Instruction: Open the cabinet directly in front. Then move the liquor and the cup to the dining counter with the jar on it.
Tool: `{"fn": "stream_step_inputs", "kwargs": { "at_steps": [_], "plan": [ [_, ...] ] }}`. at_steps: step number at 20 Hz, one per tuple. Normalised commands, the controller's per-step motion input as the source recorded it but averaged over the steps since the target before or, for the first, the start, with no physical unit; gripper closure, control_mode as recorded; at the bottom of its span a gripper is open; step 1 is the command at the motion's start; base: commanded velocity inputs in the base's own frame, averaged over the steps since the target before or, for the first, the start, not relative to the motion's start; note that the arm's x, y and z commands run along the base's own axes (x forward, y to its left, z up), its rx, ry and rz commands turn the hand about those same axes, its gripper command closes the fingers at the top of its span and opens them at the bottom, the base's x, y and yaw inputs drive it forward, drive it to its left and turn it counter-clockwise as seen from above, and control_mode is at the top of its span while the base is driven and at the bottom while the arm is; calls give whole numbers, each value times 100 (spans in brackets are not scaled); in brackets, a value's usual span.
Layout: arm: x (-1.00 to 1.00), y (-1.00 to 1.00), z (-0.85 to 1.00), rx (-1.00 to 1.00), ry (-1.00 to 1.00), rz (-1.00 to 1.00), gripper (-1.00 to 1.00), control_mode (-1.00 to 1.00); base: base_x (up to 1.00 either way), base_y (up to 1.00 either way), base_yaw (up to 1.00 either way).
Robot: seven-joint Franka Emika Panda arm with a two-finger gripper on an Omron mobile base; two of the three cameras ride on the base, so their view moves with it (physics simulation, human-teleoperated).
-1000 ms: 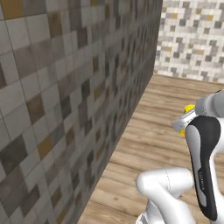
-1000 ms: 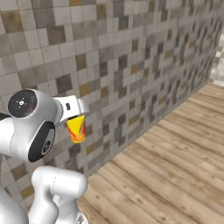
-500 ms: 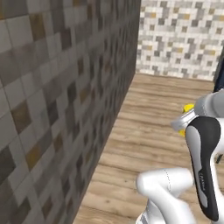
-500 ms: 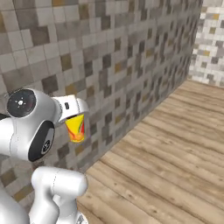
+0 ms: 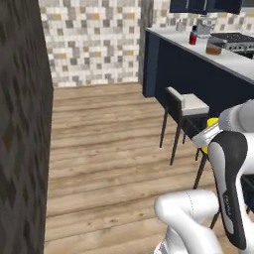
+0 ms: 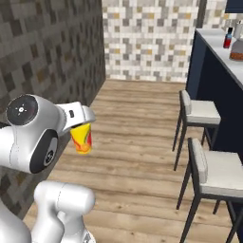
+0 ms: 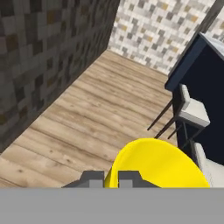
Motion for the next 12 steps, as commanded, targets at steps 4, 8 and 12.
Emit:
{"fn": "stream_step_inputs", "kwargs": {
  "at_steps": [4,8,12],
  "plan": [
    [0,0,0,0,0,0,100,100,0,0,0],
    [0,0,0,0,0,0,100,100,53,0,-1],
    [0,0,0,0,0,0,100,100,98,14,-2]
  ]
}}
